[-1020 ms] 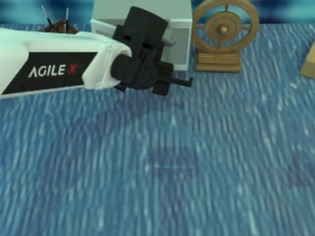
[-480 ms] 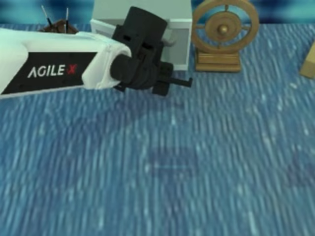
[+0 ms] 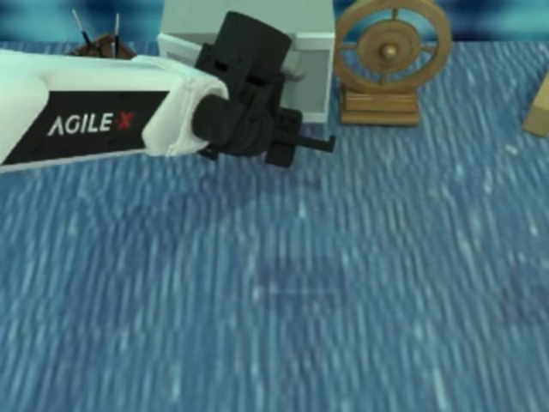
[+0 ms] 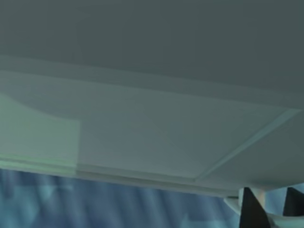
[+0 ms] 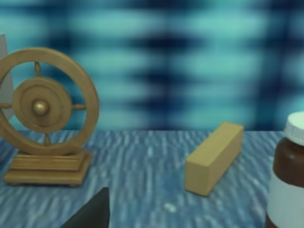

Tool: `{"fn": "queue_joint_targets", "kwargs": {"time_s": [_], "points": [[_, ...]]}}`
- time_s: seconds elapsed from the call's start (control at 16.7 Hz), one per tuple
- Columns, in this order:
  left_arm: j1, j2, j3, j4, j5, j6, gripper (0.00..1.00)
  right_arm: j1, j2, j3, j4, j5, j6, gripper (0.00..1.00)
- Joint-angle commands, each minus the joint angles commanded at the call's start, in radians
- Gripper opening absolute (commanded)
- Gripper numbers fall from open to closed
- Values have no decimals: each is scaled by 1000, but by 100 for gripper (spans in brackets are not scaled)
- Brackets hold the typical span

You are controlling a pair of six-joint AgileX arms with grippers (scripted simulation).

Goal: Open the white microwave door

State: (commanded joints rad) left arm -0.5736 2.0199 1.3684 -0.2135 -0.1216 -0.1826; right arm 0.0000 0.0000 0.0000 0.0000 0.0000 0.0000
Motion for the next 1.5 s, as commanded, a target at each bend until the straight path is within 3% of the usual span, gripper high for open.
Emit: {"fn": "queue_joint_targets", "kwargs": {"time_s": [0.36,0.78,1.5], "points": [[-6,3,-6,0,10,-2,0,0,0,0,0,0,0,100],[26,-49,-73,31,72,84,0,0,0,0,0,0,0,100],[26,-50,-74,32,73,86,0,0,0,0,0,0,0,100]]}}
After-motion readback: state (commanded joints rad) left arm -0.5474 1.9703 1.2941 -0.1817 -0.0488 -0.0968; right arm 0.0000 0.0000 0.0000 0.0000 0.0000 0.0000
